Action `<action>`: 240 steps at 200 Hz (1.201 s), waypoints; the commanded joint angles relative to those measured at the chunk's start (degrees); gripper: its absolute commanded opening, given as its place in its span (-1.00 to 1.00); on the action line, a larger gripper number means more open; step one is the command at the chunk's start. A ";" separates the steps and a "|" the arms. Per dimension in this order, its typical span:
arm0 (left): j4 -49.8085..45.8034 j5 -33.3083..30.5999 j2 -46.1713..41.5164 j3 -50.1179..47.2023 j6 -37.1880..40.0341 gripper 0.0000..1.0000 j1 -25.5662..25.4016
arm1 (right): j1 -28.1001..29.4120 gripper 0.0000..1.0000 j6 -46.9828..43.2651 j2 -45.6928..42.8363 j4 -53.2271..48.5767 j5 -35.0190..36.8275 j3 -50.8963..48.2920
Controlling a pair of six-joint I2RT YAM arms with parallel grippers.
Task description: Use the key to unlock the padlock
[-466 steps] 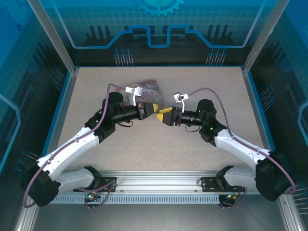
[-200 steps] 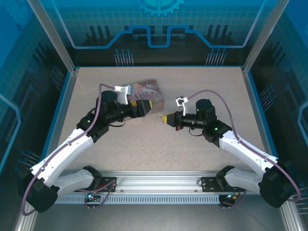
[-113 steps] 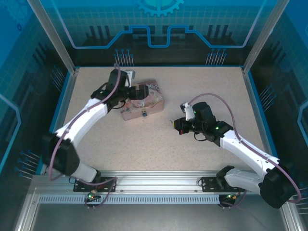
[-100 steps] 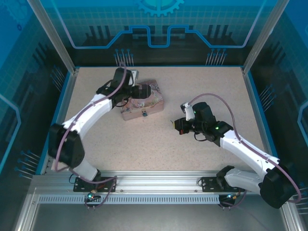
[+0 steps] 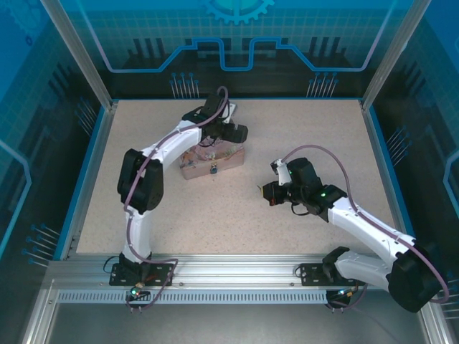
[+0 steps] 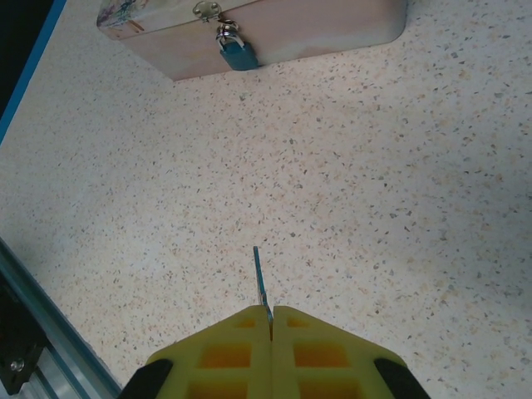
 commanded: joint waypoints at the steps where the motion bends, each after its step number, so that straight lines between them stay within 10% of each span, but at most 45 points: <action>1: -4.52 1.13 3.64 4.81 1.58 0.97 -0.68 | -0.68 -1.00 0.16 -1.47 -0.44 0.50 -0.21; 240: 5.76 10.99 -9.50 -22.01 -11.54 0.76 -13.14 | -5.69 -1.00 -0.66 -6.88 -7.99 2.54 -0.99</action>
